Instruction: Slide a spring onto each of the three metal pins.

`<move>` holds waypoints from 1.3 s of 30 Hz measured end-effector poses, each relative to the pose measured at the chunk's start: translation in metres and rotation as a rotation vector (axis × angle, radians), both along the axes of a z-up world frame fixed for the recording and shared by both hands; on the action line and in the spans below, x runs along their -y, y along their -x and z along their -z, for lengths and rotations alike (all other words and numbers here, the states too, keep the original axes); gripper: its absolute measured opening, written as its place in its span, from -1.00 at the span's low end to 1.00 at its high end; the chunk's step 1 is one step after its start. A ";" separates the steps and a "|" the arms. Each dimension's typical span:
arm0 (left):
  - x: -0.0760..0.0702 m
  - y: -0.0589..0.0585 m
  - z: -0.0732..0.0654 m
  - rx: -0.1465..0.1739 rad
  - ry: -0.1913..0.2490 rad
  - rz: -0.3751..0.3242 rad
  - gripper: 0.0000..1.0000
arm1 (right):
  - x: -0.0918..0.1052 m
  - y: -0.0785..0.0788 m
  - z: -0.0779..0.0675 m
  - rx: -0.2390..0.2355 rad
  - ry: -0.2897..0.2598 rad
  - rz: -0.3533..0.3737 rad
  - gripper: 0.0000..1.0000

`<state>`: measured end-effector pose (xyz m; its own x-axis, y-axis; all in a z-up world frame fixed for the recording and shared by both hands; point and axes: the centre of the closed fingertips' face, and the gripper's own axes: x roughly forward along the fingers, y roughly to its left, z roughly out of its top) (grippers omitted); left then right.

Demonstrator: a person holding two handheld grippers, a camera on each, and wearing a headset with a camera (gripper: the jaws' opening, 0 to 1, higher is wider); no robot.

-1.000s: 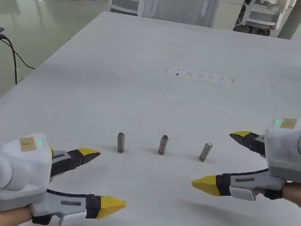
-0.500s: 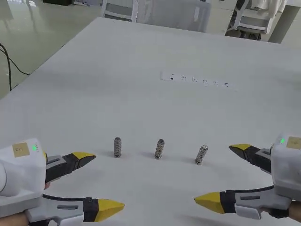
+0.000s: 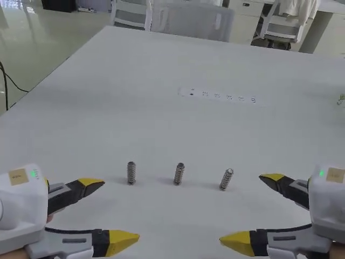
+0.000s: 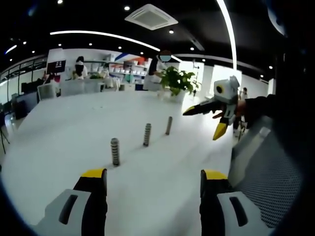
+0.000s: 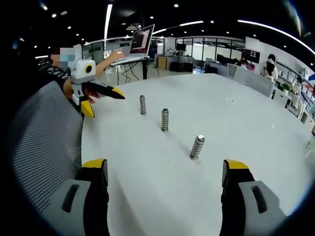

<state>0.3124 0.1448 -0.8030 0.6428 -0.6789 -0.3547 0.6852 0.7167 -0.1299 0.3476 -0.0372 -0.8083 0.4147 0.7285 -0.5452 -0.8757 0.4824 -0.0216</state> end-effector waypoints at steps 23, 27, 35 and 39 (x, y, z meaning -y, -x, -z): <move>0.001 0.001 -0.004 0.015 0.009 0.001 0.47 | -0.004 0.002 -0.001 0.051 -0.073 -0.002 0.98; 0.001 0.002 -0.003 0.014 0.009 0.003 0.47 | -0.005 0.005 0.005 0.037 -0.061 -0.008 0.98; 0.000 0.001 -0.002 0.010 0.016 0.001 0.47 | -0.005 0.002 0.001 0.037 -0.083 0.012 0.98; 0.000 0.001 -0.002 0.009 0.018 0.002 0.47 | -0.005 0.002 0.003 0.028 -0.079 0.011 0.98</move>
